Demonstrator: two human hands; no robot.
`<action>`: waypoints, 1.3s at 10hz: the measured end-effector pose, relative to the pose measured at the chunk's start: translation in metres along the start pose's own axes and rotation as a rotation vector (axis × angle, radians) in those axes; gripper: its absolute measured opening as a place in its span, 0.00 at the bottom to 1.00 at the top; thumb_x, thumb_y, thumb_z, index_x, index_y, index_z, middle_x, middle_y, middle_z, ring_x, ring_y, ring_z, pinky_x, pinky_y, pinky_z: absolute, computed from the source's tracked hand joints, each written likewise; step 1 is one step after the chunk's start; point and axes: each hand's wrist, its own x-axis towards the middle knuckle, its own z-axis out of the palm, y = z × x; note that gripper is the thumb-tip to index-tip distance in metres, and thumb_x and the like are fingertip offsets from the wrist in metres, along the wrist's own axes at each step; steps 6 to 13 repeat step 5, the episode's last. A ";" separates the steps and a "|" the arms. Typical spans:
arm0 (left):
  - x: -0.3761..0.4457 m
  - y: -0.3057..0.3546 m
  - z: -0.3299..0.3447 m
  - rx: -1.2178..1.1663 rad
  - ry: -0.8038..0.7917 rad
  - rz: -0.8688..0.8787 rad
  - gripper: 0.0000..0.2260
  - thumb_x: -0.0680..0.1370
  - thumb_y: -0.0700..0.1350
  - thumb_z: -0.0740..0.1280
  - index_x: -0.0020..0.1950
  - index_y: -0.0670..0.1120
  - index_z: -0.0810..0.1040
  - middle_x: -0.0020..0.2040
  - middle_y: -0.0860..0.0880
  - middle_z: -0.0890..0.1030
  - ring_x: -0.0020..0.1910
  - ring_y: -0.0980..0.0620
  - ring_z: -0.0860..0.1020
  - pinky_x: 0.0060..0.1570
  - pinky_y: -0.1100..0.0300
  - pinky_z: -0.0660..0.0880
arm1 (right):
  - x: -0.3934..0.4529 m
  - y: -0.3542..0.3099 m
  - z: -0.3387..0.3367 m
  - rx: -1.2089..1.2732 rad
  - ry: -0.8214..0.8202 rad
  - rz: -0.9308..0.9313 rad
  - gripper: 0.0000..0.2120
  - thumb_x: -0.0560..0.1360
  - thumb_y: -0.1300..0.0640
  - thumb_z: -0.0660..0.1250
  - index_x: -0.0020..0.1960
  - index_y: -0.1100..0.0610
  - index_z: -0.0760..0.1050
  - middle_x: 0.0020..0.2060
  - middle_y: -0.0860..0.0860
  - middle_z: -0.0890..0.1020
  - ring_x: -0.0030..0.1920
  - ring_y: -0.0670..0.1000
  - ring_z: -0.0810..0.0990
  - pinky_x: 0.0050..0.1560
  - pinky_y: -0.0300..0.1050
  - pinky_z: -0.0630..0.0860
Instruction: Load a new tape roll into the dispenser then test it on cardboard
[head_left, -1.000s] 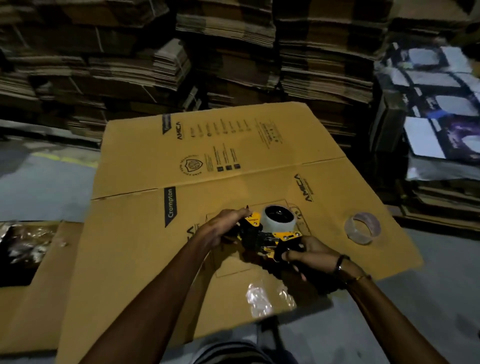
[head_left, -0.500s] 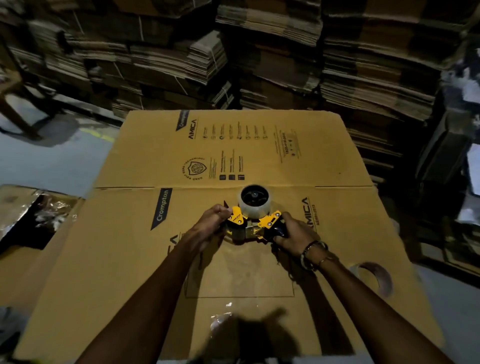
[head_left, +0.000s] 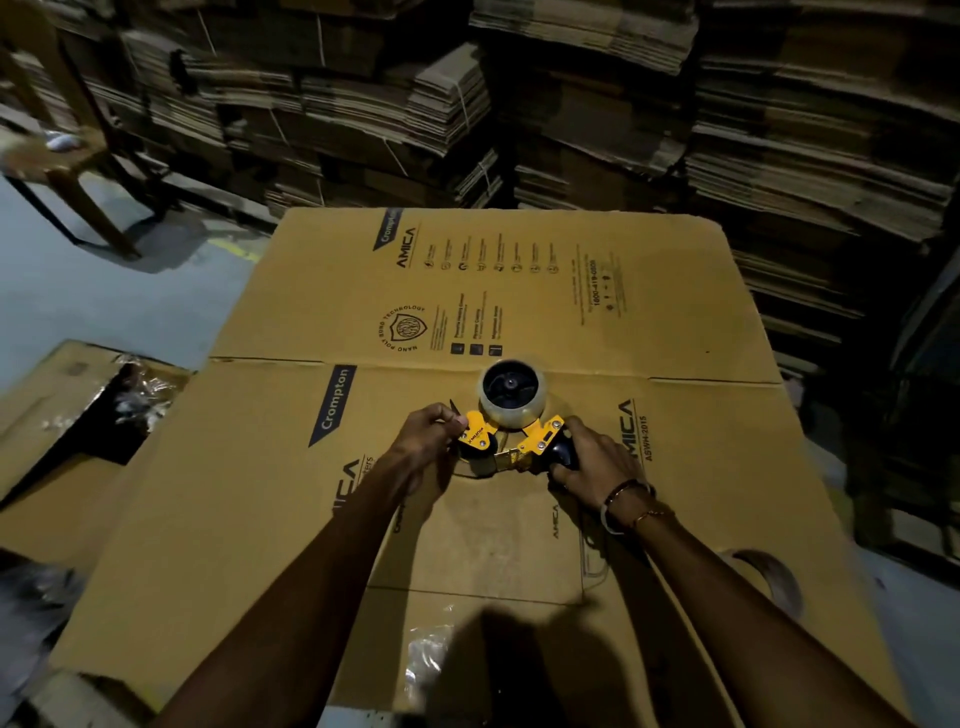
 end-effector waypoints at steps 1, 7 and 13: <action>-0.002 -0.001 0.002 -0.011 0.008 0.011 0.11 0.82 0.39 0.66 0.40 0.43 0.73 0.34 0.47 0.75 0.34 0.51 0.73 0.40 0.56 0.74 | -0.002 0.000 0.001 0.001 0.011 -0.002 0.27 0.76 0.50 0.68 0.72 0.50 0.65 0.63 0.53 0.80 0.60 0.59 0.80 0.48 0.46 0.72; -0.003 0.007 -0.004 0.418 0.219 0.253 0.07 0.80 0.46 0.69 0.43 0.48 0.75 0.48 0.44 0.84 0.50 0.44 0.82 0.54 0.45 0.79 | 0.001 -0.003 -0.011 0.168 0.023 -0.004 0.30 0.78 0.47 0.67 0.77 0.54 0.63 0.69 0.54 0.73 0.70 0.57 0.71 0.64 0.50 0.71; -0.003 0.007 -0.004 0.418 0.219 0.253 0.07 0.80 0.46 0.69 0.43 0.48 0.75 0.48 0.44 0.84 0.50 0.44 0.82 0.54 0.45 0.79 | 0.001 -0.003 -0.011 0.168 0.023 -0.004 0.30 0.78 0.47 0.67 0.77 0.54 0.63 0.69 0.54 0.73 0.70 0.57 0.71 0.64 0.50 0.71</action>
